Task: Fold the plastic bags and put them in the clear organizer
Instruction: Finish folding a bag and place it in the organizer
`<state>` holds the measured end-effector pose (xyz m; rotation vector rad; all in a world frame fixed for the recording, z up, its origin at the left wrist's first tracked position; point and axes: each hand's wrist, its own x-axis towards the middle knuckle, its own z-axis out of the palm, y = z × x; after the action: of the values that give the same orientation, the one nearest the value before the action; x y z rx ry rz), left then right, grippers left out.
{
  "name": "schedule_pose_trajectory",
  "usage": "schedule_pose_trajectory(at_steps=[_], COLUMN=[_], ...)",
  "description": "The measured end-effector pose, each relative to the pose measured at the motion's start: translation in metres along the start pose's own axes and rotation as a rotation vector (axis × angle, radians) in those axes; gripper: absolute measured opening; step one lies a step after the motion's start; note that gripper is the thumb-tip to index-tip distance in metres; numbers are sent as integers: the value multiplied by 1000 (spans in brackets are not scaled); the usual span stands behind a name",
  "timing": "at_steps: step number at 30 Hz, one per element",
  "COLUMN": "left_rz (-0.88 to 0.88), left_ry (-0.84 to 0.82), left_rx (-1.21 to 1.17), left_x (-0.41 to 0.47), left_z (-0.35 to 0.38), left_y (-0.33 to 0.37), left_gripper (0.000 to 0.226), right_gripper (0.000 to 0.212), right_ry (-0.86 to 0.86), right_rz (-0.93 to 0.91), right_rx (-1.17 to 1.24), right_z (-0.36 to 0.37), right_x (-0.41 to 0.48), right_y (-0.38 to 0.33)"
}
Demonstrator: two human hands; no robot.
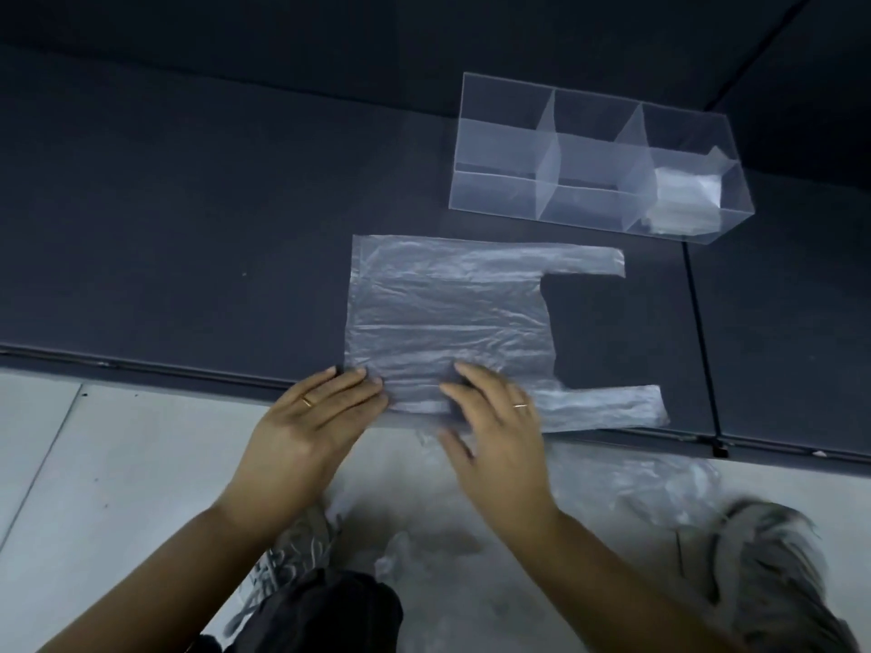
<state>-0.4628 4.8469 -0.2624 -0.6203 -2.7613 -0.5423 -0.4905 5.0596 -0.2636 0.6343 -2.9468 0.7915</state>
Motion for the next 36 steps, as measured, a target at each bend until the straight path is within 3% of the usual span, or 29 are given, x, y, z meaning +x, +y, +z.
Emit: schedule_pose_trajectory(at_steps=[3, 5, 8, 11, 13, 17, 20, 25, 29, 31, 33, 35, 36], left_rz=[-164, -373, -625, -730, -770, -880, -918, -898, -889, -718, -432, -245, -237], left_ry=[2, -43, -130, -170, -163, -99, -34, 54, 101, 217, 245, 118, 9], left_rx=[-211, -429, -737, -918, -978, -963, -917, -605, -271, -46, 61, 95, 99], left_x=[11, 18, 29, 40, 48, 71, 94, 123, 127, 124, 120, 114, 110], left_z=[-15, -33, -49, -56, -59, -49, -31, -4, 3, 3, 6, 17, 22], left_y=[10, 13, 7, -9, -22, -51, -66, -80, -72, -59, -42, -31, -28], left_gripper=[30, 22, 10, 14, 18, 25, 12, 36, 25, 21, 19, 31, 36], right_gripper=[9, 2, 25, 17, 3, 14, 18, 31, 29, 27, 26, 29, 31], right_ry=[92, 36, -201, -264, -270, -97, 39, 197, 197, 187, 180, 179, 177], right_rz=[32, 81, 268, 401, 476, 554, 662, 757, 762, 761, 748, 740, 741], right_rx=[60, 98, 246, 411, 524, 611, 583, 420, 320, 284, 253, 217, 195], right_z=[-22, -46, -90, -127, -144, -141, -119, -91, -87, -87, -86, -86, -87], right_x=[-8, -12, -14, -7, 4, 36, 64, 90, 99, 101, 102, 104, 104], right_y=[19, 37, 62, 90, 103, 127, 141, 157, 160, 161, 160, 158, 156])
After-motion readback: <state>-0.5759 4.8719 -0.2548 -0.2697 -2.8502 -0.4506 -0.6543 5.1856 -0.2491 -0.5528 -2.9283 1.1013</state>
